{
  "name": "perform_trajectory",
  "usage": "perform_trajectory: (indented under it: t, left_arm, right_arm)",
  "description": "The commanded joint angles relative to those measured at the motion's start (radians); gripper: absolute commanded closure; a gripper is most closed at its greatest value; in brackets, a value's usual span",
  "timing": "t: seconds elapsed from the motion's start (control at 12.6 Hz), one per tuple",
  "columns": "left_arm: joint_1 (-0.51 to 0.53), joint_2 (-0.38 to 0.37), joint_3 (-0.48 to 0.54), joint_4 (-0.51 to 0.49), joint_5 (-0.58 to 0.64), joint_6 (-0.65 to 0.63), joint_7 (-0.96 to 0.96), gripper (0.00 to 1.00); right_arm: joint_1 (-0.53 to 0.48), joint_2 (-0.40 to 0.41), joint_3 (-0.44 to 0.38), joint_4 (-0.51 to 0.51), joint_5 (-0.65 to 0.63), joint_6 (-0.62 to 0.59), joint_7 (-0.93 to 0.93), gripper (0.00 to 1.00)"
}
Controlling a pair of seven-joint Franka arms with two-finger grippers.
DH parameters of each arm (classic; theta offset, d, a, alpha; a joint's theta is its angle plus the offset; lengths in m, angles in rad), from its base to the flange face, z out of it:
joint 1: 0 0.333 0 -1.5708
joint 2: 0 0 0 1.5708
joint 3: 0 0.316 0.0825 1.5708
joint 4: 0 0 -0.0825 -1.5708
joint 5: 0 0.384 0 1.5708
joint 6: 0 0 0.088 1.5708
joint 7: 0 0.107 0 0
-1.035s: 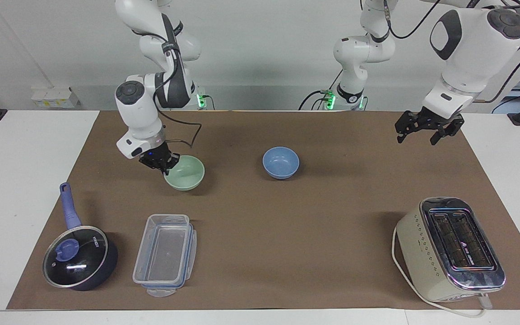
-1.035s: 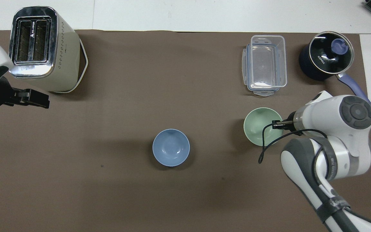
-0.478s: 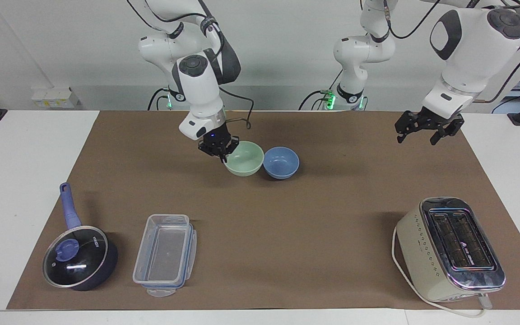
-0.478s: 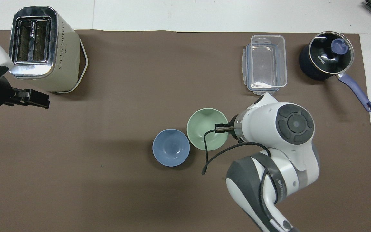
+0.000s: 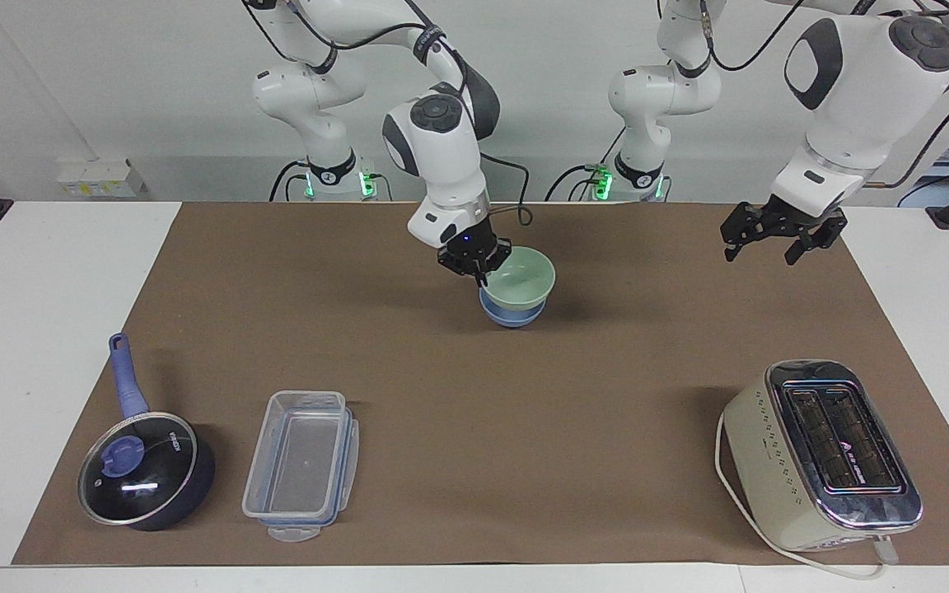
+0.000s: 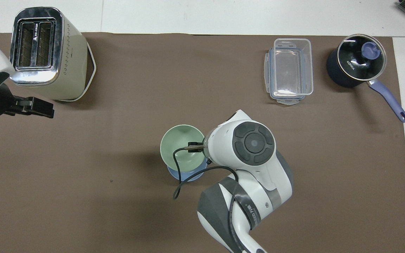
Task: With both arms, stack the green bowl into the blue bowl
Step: 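Lower the green bowl into the blue bowl and open the right gripper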
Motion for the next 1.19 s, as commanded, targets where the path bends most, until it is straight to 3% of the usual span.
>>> perform_trajectory:
  t: [0.0,0.8,1.11]
  left_arm:
    - [0.004,-0.017,-0.004,-0.015,0.022,-0.011,-0.010,0.00]
    - [0.004,-0.017,-0.004,-0.015,0.022,-0.011,-0.011,0.00]
    - [0.004,-0.017,-0.004,-0.015,0.022,-0.011,-0.010,0.00]
  right_arm:
    - [0.002,0.030,-0.004,-0.021,0.006,0.023,0.003,1.00]
    - [0.012,0.015,-0.004,-0.094,0.015,0.023,0.005,0.98]
    - [0.009,0.015,-0.004,-0.071,0.021,0.010,0.006,0.28]
